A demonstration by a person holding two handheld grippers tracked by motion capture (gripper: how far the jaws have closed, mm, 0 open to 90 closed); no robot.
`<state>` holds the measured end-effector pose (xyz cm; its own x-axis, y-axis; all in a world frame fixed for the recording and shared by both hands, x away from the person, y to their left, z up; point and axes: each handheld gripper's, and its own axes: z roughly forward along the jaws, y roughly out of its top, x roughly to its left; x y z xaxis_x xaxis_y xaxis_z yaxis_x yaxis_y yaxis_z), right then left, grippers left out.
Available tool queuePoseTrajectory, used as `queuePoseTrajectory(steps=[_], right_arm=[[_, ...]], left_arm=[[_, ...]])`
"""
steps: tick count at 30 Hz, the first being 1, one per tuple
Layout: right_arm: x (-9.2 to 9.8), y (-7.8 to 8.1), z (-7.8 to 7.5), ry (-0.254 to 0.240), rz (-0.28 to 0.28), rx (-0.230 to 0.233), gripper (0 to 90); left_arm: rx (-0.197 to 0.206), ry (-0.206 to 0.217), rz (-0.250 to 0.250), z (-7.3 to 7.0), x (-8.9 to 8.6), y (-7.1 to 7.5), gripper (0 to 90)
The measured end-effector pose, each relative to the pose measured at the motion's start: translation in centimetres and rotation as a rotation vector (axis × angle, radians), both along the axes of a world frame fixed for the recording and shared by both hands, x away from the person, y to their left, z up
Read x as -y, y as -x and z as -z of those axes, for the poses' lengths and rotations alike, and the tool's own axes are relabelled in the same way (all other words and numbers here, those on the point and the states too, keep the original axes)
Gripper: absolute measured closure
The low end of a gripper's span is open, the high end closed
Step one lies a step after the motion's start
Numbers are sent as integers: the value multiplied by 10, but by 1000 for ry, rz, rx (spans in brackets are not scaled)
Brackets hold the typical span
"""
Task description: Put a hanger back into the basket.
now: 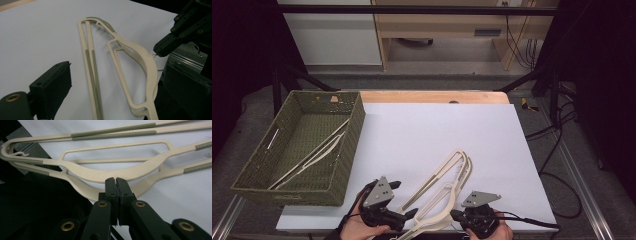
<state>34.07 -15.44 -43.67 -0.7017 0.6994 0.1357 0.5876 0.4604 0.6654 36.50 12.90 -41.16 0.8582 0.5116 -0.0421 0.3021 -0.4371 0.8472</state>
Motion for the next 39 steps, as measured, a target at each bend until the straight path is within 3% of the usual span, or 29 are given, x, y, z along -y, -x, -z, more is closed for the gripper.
queuePoseTrajectory(steps=[9, 16, 22, 24, 27, 31, 35, 39], right_arm=[[-2, -6, -15, -1, -15, 3, 895], [-5, -10, -23, 0, -25, 22, 895], [-5, -11, -25, 15, -31, 25, 895], [-7, -11, -27, 24, -27, 27, 895], [-7, -12, -28, 30, -34, 39, 894], [-8, -12, -28, 29, -30, 41, 894], [-8, -12, -29, 34, -35, 45, 894], [-10, -11, -29, 41, -38, 51, 892]], left_arm=[[-53, -94, 92, 8, 40, 0, 137], [-104, -158, 149, 20, 64, -4, 245], [-117, -232, 184, 28, 75, -7, 379], [-135, -228, 182, 30, 79, -8, 447], [-152, -267, 189, 31, 82, -10, 526], [-176, -280, 172, 34, 84, -11, 623], [-164, -305, 164, 35, 86, -9, 726], [-136, -328, 160, 33, 87, -5, 737]])
